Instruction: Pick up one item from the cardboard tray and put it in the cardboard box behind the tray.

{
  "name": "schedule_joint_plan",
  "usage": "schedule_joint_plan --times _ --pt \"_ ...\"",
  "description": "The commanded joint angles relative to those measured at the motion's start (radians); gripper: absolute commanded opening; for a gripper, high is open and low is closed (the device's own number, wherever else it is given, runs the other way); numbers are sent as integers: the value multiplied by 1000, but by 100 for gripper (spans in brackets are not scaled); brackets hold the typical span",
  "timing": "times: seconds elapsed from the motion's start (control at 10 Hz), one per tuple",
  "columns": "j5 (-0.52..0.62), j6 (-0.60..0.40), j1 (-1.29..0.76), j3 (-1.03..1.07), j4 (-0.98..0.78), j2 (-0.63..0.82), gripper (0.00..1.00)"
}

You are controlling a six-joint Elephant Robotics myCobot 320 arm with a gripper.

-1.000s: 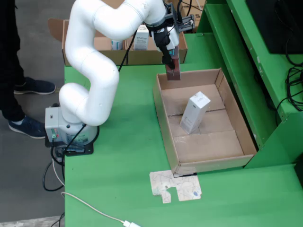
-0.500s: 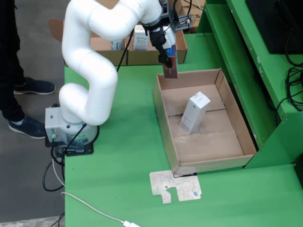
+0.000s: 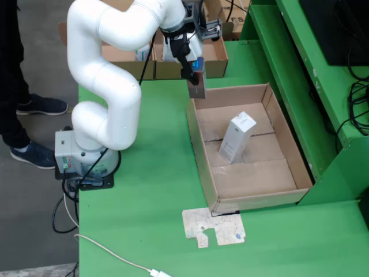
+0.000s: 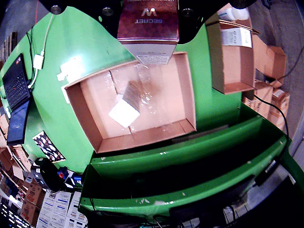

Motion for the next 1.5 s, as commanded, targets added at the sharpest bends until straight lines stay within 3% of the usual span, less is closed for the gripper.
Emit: schedule_joint_plan --times 0.0,1.1,1.4 --pt "-63 57 95 17 -58 77 0" --pt "-69 58 103 17 -59 77 0" --pt "-64 -62 113 17 50 26 0"
